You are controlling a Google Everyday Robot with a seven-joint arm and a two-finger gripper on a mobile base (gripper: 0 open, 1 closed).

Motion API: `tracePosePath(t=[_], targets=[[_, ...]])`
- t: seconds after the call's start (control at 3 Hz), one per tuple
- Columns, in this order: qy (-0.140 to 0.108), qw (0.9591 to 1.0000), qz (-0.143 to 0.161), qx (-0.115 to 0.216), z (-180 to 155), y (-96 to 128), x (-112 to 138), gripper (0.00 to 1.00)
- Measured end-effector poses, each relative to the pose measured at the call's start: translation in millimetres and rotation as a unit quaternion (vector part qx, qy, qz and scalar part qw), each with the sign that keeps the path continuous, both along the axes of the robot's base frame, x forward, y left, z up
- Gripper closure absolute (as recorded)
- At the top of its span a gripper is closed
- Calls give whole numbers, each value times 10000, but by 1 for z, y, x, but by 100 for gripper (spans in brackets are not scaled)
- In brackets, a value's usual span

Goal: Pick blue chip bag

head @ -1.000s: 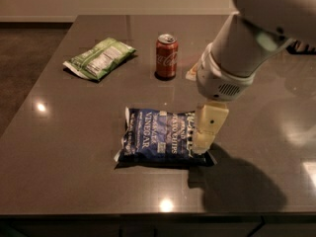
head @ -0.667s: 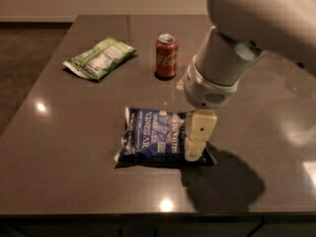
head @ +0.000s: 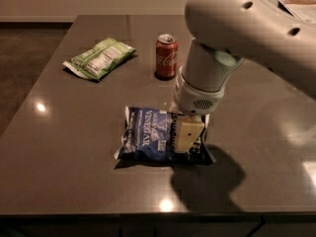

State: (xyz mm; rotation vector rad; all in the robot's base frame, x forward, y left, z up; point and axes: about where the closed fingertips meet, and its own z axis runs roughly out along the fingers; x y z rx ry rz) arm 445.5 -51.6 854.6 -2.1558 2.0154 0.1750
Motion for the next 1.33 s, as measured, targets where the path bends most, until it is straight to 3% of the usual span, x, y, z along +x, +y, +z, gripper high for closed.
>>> tracePosePath(t=[0.33,0.67,1.0,1.33], targets=[[68,9999,16,-155,0,-1,-2,61],[26,9999,29,-151,22,-6,-1,85],[-242,9997,61,33,68,-14,6,100],[-511,9984,71,225,112,-26,16,100]])
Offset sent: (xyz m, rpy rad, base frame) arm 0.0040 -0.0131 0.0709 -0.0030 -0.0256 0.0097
